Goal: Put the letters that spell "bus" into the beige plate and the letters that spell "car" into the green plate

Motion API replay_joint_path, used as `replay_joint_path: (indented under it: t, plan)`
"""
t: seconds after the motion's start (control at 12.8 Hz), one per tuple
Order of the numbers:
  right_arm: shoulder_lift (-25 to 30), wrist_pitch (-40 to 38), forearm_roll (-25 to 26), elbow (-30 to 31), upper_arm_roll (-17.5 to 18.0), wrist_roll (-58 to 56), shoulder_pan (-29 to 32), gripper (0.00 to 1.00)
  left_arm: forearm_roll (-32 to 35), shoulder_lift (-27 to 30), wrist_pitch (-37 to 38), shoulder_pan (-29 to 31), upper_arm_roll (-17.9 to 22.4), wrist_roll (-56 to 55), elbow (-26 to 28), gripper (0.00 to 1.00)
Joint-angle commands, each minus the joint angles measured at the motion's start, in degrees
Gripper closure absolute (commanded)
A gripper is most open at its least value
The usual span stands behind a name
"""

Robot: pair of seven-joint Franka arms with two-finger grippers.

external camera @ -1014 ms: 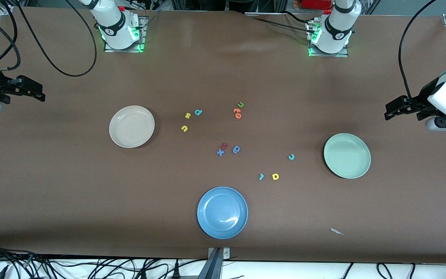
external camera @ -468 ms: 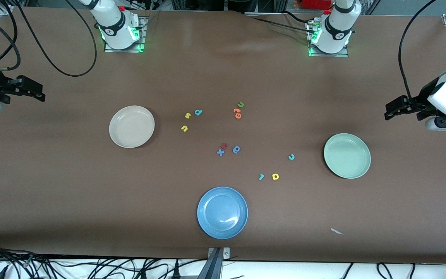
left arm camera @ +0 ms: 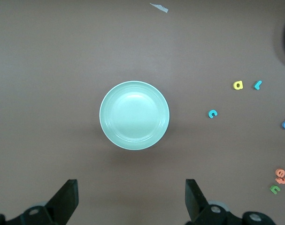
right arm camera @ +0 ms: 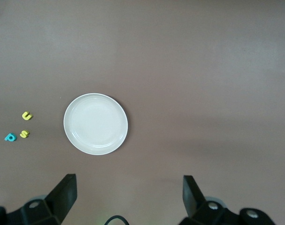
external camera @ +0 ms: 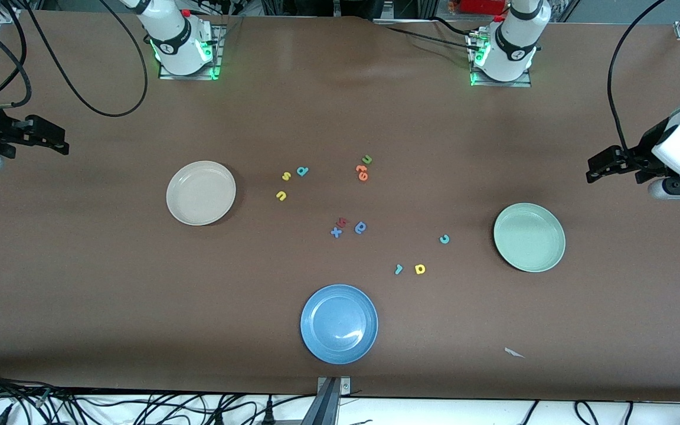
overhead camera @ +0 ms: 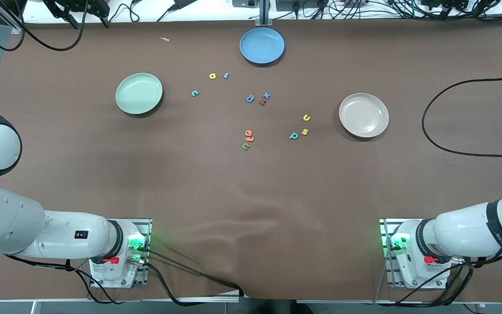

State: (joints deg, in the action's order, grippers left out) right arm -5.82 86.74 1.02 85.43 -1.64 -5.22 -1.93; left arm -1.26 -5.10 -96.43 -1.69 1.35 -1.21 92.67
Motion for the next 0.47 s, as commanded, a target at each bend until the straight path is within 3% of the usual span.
replay_joint_path:
  t: [0.0, 0.23, 0.39]
  plan:
    - [-0.2, -0.3, 0.6, -0.7, 0.0, 0.5, -0.2, 0.0, 0.1, -0.3, -0.5, 0.3, 0.0, 1.1, 0.6, 0.0]
    - [-0.2, -0.3, 0.6, -0.7, 0.0, 0.6, -0.1, 0.0, 0.2, -1.7, -1.0, -0.5, -0.1, 0.8, 0.1, 0.0]
    - [-0.2, -0.3, 0.6, -0.7, 0.0, 0.5, -0.2, 0.0, -0.6, -6.7, -2.5, -0.5, -0.1, 0.5, -1.8, 0.0]
